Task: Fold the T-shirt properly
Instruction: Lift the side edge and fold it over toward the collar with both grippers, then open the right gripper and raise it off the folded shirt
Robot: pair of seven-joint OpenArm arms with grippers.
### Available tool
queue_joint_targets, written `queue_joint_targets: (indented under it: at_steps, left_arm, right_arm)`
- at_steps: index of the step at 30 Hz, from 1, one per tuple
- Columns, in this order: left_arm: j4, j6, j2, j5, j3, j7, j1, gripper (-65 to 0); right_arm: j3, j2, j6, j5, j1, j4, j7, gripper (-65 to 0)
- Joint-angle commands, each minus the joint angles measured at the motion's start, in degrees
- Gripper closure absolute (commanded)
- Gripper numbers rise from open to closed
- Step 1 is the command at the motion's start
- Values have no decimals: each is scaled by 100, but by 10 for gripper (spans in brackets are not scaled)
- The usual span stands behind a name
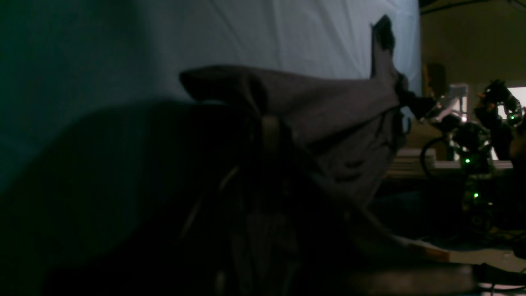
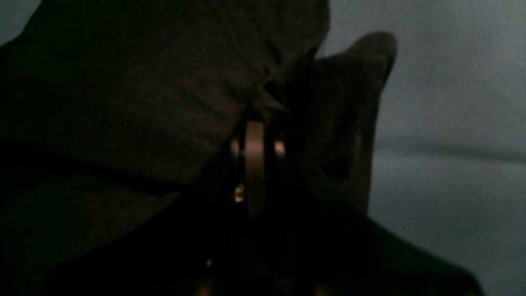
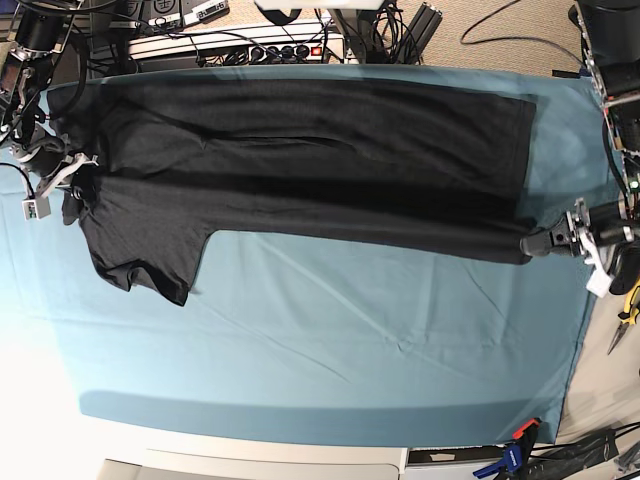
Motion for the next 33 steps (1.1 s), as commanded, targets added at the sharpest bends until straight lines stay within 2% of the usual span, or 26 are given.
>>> queue_joint_targets:
  at_steps: [1, 15, 28, 33]
  left_arm:
    - [87, -28, -155, -154, -50, -18, -46, 0]
    - [328, -17, -157, -154, -50, -18, 501, 0]
    - [761, -28, -155, -154, -50, -18, 1034, 0]
    - [761, -28, -155, -154, -50, -18, 1047, 0]
  right_arm:
    - [55, 173, 6, 63, 48, 96, 105, 0]
    - [55, 175, 6, -544, 48, 96, 315, 0]
    - [55, 175, 6, -557, 48, 96, 345, 0]
    - [55, 175, 6, -1001, 48, 96, 501, 0]
